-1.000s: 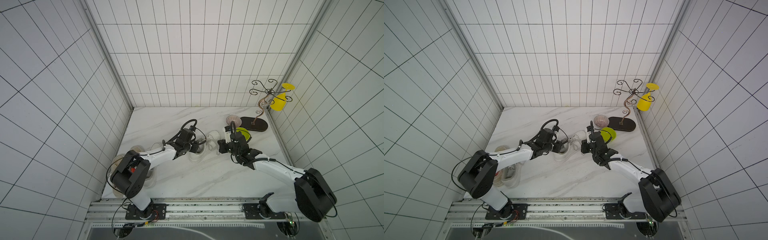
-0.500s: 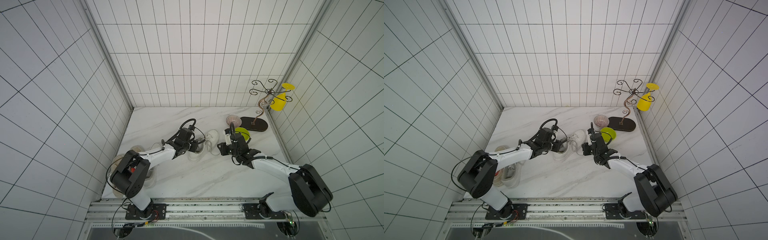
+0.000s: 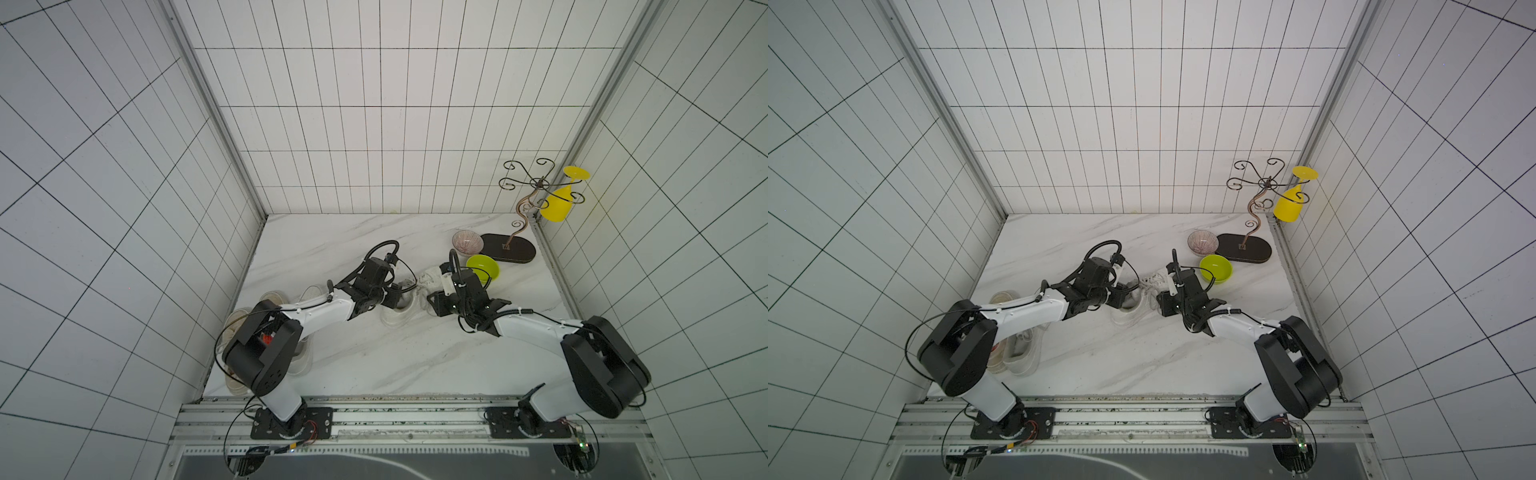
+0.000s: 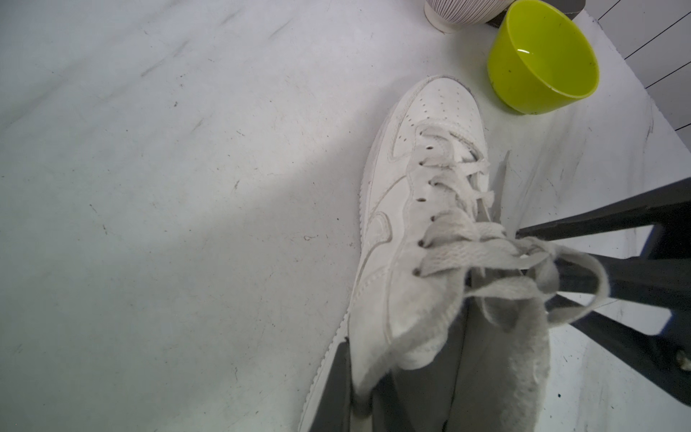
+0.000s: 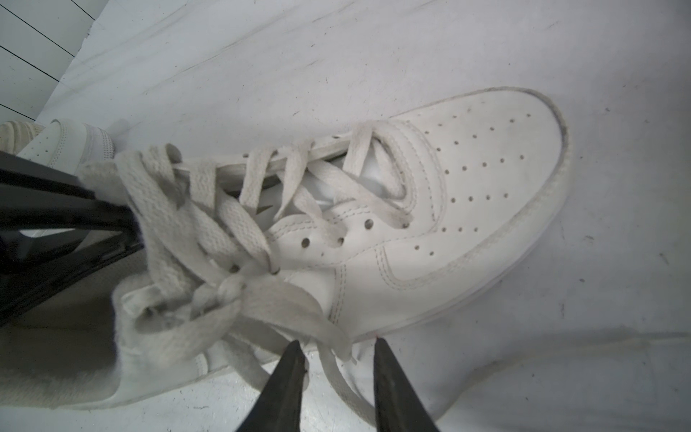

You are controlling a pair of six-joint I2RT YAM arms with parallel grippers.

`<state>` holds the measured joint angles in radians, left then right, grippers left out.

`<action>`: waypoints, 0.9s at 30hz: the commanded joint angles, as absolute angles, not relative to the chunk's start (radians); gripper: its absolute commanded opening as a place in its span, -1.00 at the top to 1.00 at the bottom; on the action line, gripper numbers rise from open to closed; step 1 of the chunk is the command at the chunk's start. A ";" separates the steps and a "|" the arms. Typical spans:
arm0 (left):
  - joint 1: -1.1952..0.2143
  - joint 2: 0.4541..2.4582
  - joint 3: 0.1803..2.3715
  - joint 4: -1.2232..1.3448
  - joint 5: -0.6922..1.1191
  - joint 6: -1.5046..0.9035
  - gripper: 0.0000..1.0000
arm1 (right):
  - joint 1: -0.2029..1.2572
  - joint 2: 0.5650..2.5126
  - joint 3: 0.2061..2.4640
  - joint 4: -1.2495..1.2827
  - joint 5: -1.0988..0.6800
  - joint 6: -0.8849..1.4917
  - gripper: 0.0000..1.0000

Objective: Remove the insole from the shoe
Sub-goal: Untie the shoelace on the shoe.

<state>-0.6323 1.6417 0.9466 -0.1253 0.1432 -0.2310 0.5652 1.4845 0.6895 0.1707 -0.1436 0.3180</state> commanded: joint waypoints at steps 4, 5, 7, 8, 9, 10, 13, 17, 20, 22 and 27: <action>-0.643 1.665 0.982 -0.091 0.201 -0.215 1.00 | 0.572 1.485 0.756 0.192 -0.086 0.292 0.29; -0.646 1.665 0.982 -0.092 0.201 -0.215 1.00 | 0.573 1.485 0.759 0.192 -0.084 0.290 0.30; -0.646 1.665 0.982 -0.092 0.201 -0.213 1.00 | 0.573 1.485 0.762 0.196 -0.086 0.288 0.36; -0.646 1.665 0.982 -0.092 0.199 -0.214 1.00 | 0.573 1.487 0.762 0.197 -0.091 0.286 0.40; -0.645 1.666 0.982 -0.095 0.199 -0.214 1.00 | 0.573 1.485 0.764 0.198 -0.096 0.285 0.43; -0.646 1.664 0.982 -0.093 0.198 -0.213 1.00 | 0.574 1.484 0.762 0.200 -0.102 0.284 0.46; -0.646 1.669 0.983 -0.095 0.199 -0.213 1.00 | 0.573 1.472 0.755 0.216 -0.122 0.281 0.52; -0.647 1.672 0.986 -0.097 0.204 -0.213 1.00 | 0.573 1.469 0.758 0.218 -0.108 0.279 0.52; -0.649 1.672 0.989 -0.102 0.202 -0.210 1.00 | 0.573 1.465 0.764 0.220 -0.096 0.279 0.55; -0.648 1.674 0.989 -0.102 0.202 -0.209 1.00 | 0.573 1.462 0.765 0.221 -0.087 0.278 0.61; -0.650 1.675 0.989 -0.103 0.199 -0.209 1.00 | 0.575 1.445 0.755 0.227 -0.071 0.276 0.75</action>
